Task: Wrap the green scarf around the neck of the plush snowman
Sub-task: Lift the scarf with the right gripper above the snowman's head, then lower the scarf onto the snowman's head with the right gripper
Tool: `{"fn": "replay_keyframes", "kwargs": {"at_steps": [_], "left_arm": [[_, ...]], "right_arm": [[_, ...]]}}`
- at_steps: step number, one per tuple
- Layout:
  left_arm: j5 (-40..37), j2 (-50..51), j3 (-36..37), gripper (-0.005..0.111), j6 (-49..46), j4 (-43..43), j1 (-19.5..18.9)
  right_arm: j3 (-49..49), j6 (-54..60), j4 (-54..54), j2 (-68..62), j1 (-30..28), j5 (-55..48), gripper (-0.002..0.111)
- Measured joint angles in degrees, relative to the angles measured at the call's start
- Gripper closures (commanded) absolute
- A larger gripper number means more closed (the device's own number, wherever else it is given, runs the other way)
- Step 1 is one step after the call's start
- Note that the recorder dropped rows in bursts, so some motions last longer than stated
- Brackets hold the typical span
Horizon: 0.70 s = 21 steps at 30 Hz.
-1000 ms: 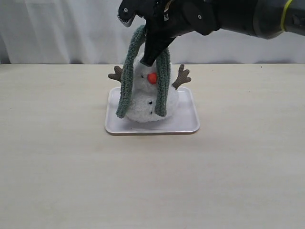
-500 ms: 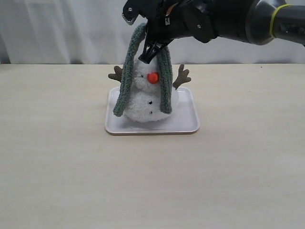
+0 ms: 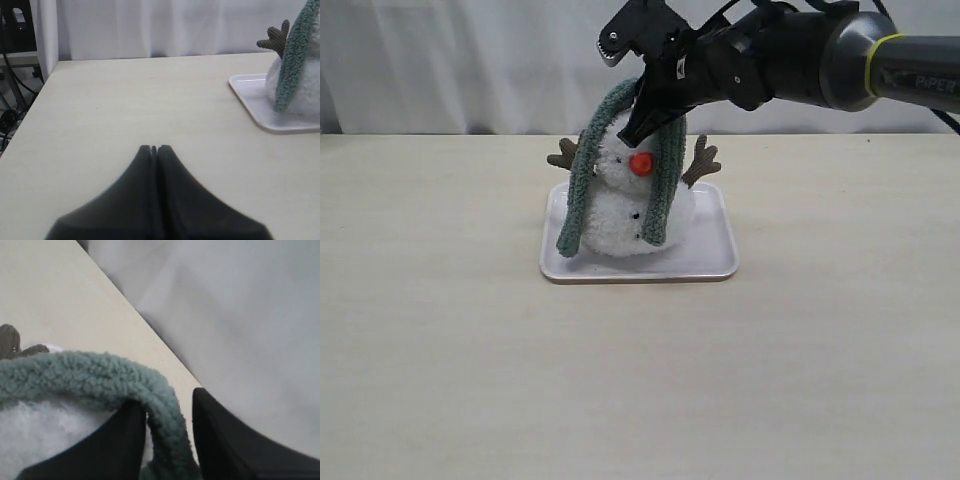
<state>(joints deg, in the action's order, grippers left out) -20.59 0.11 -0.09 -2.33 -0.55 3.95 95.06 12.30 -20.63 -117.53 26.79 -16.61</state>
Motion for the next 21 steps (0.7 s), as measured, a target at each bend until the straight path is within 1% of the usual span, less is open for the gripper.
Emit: {"fn": "replay_keyframes", "kwargs": {"at_steps": [2, 3, 9, 14, 17, 21], "left_arm": [[0.0, 0.0, 0.0, 0.107, 0.0, 0.0, 0.0], [0.0, 0.0, 0.0, 0.107, 0.0, 0.0, 0.0], [0.0, 0.0, 0.0, 0.107, 0.0, 0.0, 0.0], [0.0, 0.0, 0.0, 0.107, 0.0, 0.0, 0.0], [0.0, 0.0, 0.0, 0.107, 0.0, 0.0, 0.0], [0.0, 0.0, 0.0, 0.107, 0.0, 0.0, 0.0]], "right_arm": [[0.0, -0.9, 0.0, 0.0, 0.0, 0.0, 0.059], [0.0, -1.5, 0.0, 0.0, 0.0, 0.0, 0.059], [0.0, -9.4, 0.0, 0.0, -0.5, -1.3, 0.059], [0.0, -16.0, 0.0, 0.0, -3.3, -5.8, 0.059], [0.0, -17.8, 0.0, 0.0, -4.8, -9.1, 0.059], [0.0, -18.2, 0.1, 0.0, -5.4, -11.1, 0.059]]}}
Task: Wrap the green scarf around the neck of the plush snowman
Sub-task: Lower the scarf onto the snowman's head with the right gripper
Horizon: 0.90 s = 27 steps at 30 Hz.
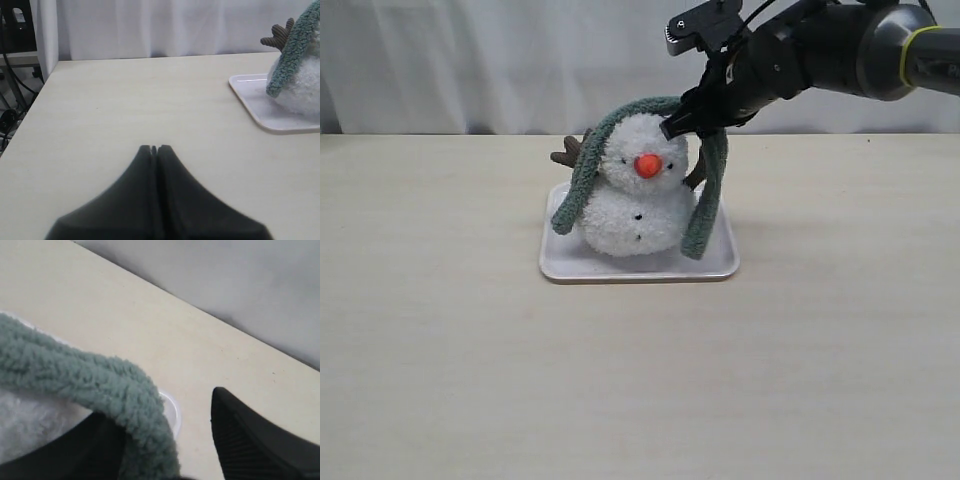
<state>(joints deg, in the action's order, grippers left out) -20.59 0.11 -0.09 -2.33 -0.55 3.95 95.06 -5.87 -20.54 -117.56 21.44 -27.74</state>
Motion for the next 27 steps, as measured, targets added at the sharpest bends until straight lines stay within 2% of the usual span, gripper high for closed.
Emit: {"fn": "replay_keyframes", "kwargs": {"at_steps": [6, 12, 27], "left_arm": [[0.0, 0.0, 0.0, 0.107, 0.0, 0.0, 0.0], [0.0, 0.0, 0.0, 0.107, 0.0, 0.0, 0.0], [0.0, 0.0, 0.0, 0.107, 0.0, 0.0, 0.0]], "right_arm": [[0.5, -0.1, 2.7, 0.1, 0.0, -0.7, 0.059], [0.5, 3.6, 10.1, 1.3, 0.0, -2.8, 0.059], [7.1, 10.1, 22.1, 4.1, 0.0, -18.4, 0.059]]}}
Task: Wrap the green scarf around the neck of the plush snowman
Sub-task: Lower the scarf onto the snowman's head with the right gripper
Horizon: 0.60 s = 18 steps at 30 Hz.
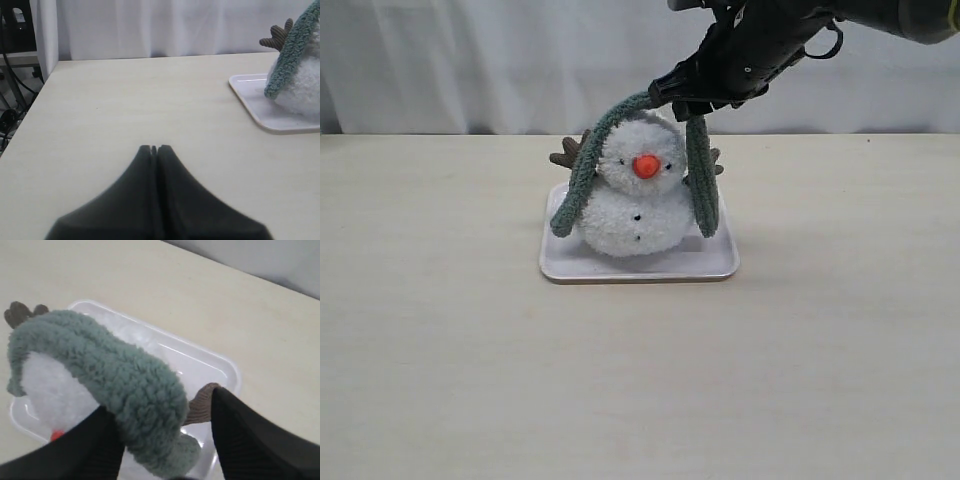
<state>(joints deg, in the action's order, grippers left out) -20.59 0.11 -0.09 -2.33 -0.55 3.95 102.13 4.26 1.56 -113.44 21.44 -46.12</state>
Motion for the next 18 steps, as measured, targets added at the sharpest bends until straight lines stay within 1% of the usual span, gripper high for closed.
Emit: {"fn": "replay_keyframes", "kwargs": {"at_steps": [4, 7, 12, 15, 16, 18], "left_arm": [[0.0, 0.0, 0.0, 0.107, 0.0, 0.0, 0.0], [0.0, 0.0, 0.0, 0.107, 0.0, 0.0, 0.0], [0.0, 0.0, 0.0, 0.107, 0.0, 0.0, 0.0], [0.0, 0.0, 0.0, 0.107, 0.0, 0.0, 0.0], [0.0, 0.0, 0.0, 0.107, 0.0, 0.0, 0.0], [0.0, 0.0, 0.0, 0.107, 0.0, 0.0, 0.0]], "right_arm": [[0.1, 2.4, 5.0, 0.0, 0.0, -0.6, 0.059], [0.2, 3.9, 6.5, 0.0, 0.0, -2.0, 0.059], [0.3, 2.8, 4.1, -0.3, -0.3, -2.8, 0.059], [0.3, 2.5, 2.4, -0.8, -0.9, -1.3, 0.059], [0.3, 2.3, 1.8, -1.0, -1.1, -0.4, 0.058], [0.3, 2.3, 1.9, -1.3, -1.2, 0.7, 0.052]]}}
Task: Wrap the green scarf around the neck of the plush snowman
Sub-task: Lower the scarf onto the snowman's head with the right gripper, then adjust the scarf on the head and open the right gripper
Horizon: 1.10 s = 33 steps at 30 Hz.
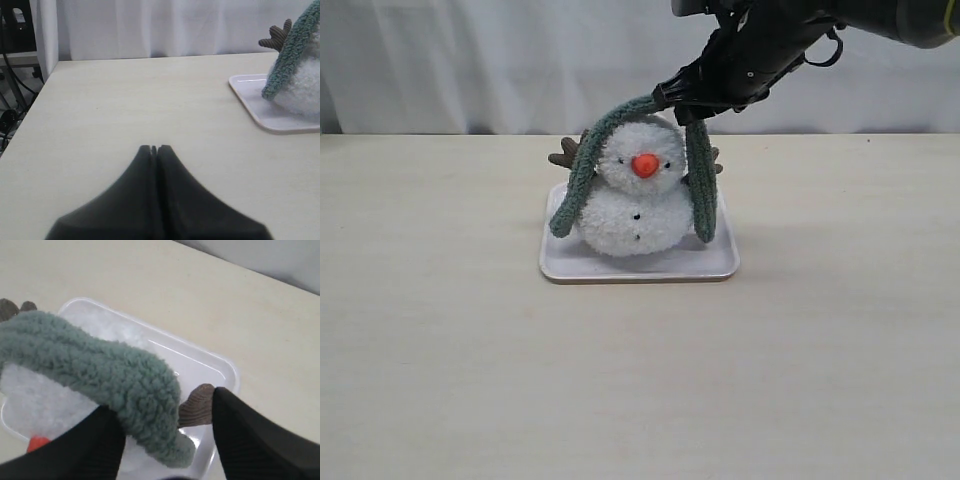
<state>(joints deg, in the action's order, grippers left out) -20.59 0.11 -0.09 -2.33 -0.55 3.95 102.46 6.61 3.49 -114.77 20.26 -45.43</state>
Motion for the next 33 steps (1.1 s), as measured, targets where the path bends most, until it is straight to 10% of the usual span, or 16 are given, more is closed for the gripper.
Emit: {"fn": "replay_keyframes", "kwargs": {"at_steps": [5, 24, 33], "left_arm": [[0.0, 0.0, 0.0, 0.107, 0.0, 0.0, 0.0], [0.0, 0.0, 0.0, 0.107, 0.0, 0.0, 0.0], [0.0, 0.0, 0.0, 0.107, 0.0, 0.0, 0.0]], "right_arm": [[0.0, 0.2, 1.8, -0.3, 0.0, 0.5, 0.036], [0.0, 6.1, 6.1, -0.3, 0.0, -14.3, 0.037], [-4.6, 10.1, 8.9, 6.0, 0.0, -9.8, 0.074]]}}
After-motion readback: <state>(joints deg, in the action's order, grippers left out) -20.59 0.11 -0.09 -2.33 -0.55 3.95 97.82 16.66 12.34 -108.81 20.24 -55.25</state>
